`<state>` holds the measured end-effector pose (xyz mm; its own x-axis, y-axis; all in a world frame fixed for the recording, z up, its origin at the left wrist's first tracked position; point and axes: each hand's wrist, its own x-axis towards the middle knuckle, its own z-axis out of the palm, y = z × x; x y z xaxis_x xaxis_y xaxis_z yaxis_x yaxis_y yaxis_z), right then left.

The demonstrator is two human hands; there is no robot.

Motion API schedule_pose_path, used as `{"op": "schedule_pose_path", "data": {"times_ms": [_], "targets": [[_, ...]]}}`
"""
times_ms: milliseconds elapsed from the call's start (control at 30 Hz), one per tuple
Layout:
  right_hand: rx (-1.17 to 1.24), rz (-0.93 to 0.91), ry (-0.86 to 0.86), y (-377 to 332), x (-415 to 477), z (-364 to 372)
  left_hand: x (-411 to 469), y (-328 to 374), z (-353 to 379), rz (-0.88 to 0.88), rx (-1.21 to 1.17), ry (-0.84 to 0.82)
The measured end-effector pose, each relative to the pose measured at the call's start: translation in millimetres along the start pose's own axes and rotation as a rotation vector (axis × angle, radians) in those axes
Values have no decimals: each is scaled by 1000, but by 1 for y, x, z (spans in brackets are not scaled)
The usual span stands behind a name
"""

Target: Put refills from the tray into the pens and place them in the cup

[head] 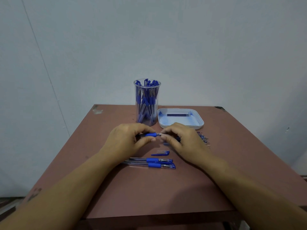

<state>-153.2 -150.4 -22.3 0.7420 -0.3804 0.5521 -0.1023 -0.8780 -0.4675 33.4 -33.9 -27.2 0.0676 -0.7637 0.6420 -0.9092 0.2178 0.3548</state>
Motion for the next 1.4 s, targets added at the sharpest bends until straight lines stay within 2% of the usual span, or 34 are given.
{"op": "schedule_pose_path", "data": {"times_ms": [333, 467, 600, 833, 933, 1100, 1300, 1400], "targets": [[-28, -12, -14, 0, -2, 0, -1, 2, 1, 68, 53, -3], [6, 16, -1, 0, -5, 0, 0, 4, 1, 179, 174, 90], [-70, -67, 49, -1, -4, 2, 1, 5, 3, 258, 239, 139], [-44, -50, 88, -5, -7, 0, 0, 5, 5, 223, 140, 93], [-74, -102, 98, -5, -7, 0, -1, 7, 3, 216, 122, 82], [-46, -20, 40, -3, -5, -1, -1, 8, 4, 221, 106, 61], [-45, -84, 107, -7, -6, -1, 0, 8, 4, 186, 53, 75], [-56, -58, 99, -6, -4, 0, 0, 9, 4, 200, 57, 93]]}}
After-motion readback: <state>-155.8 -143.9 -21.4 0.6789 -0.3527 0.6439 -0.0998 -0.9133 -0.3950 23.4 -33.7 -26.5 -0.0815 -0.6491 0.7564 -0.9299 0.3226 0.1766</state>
